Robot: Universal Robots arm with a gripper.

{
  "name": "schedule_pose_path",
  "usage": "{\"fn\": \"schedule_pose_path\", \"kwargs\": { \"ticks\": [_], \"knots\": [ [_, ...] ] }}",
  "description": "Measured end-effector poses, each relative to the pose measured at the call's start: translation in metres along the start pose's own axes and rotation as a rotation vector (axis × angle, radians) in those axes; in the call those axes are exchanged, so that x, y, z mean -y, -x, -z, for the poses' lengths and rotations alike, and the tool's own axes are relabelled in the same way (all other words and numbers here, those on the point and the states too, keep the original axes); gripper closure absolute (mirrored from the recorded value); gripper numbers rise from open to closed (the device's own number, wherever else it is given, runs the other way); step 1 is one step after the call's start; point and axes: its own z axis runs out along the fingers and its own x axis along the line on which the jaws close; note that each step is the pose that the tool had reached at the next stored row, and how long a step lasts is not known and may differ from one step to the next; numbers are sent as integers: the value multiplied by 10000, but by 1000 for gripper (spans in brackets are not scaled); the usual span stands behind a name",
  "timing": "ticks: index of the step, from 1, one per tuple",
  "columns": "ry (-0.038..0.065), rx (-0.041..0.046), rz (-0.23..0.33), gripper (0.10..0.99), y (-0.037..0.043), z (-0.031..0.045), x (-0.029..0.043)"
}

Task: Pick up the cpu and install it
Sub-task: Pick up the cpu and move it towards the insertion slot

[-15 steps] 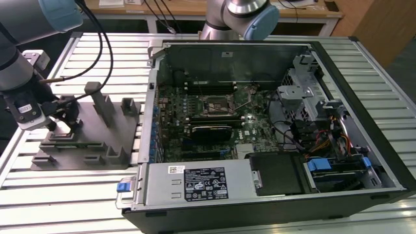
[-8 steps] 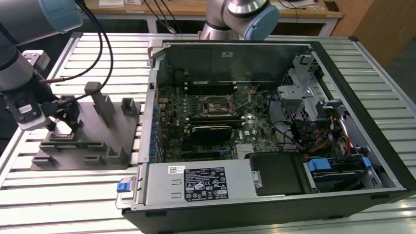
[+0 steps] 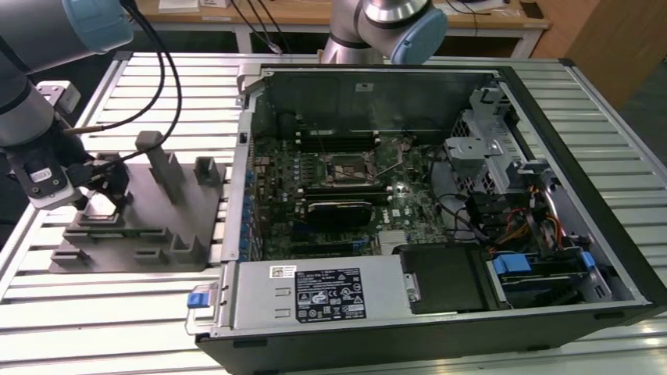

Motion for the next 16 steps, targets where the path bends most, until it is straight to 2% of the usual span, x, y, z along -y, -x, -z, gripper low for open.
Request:
{"fn": "schedule_pose_path", "kwargs": {
  "ticks": [12,13,14,16],
  "knots": [
    [-33,-4,42,439,-4,-1,0],
    [-33,-4,42,455,-4,-1,0],
    [-34,-5,42,518,-4,-1,0],
    [-34,-5,42,549,-4,-1,0]
  ]
}}
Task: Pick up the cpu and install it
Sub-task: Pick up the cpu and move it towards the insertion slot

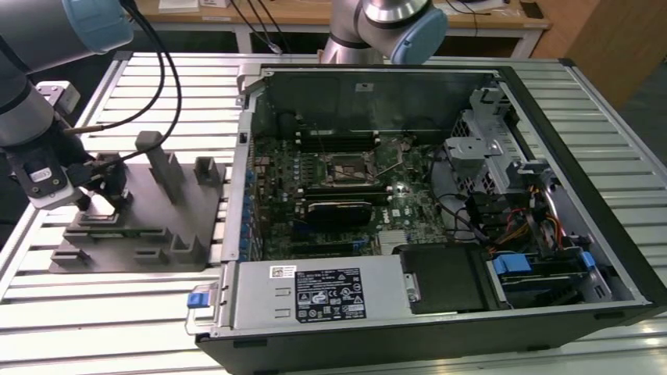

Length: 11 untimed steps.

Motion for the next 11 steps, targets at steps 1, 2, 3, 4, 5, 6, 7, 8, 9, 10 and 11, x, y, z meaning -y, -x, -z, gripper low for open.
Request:
{"fn": "schedule_pose_path", "kwargs": {
  "ticks": [1,2,3,4,5,6,7,8,9,10,11],
  "knots": [
    [0,0,0,549,0,0,0],
    [0,0,0,549,0,0,0],
    [0,1,0,549,0,0,0],
    [-1,1,0,549,0,0,0],
    [-1,1,0,549,0,0,0],
    [-1,1,0,549,0,0,0],
    [0,3,0,549,0,-1,0],
    [-1,3,0,537,0,-1,0],
    [-1,3,0,537,0,-1,0],
    [-1,3,0,475,0,-1,0],
    [-2,2,1,475,0,-1,0]
  ]
}}
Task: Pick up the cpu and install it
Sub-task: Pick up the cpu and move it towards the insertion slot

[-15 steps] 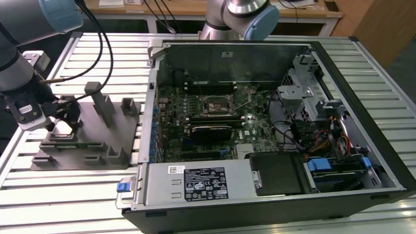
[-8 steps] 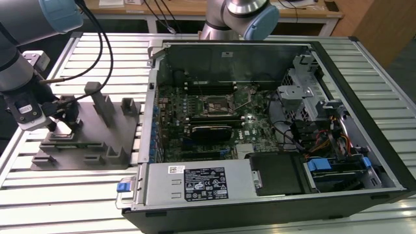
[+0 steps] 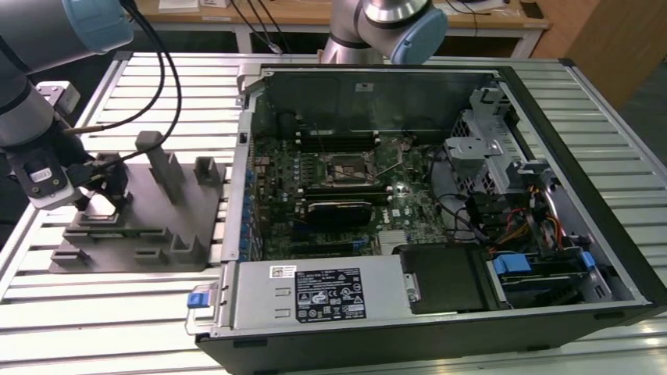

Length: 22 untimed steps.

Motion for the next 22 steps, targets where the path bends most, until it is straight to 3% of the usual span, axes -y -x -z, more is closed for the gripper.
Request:
{"fn": "schedule_pose_path", "kwargs": {
  "ticks": [14,16,22],
  "knots": [
    [-1,-1,0,475,-1,-30,3],
    [-1,-2,0,545,-1,-30,3],
    [0,-1,0,545,-1,-32,3]
  ]
}}
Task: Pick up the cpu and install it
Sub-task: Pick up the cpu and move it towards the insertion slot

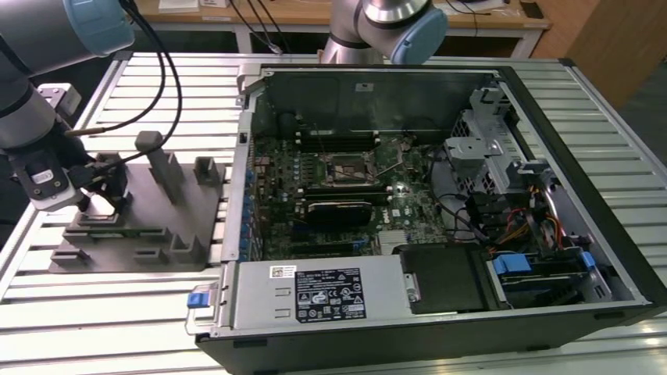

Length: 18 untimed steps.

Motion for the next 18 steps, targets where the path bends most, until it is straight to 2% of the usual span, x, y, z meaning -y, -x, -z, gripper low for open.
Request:
{"fn": "schedule_pose_path", "kwargs": {
  "ticks": [7,18],
  "knots": [
    [0,0,0,545,3,75,-5],
    [-1,0,0,545,11,285,-19]
  ]
}}
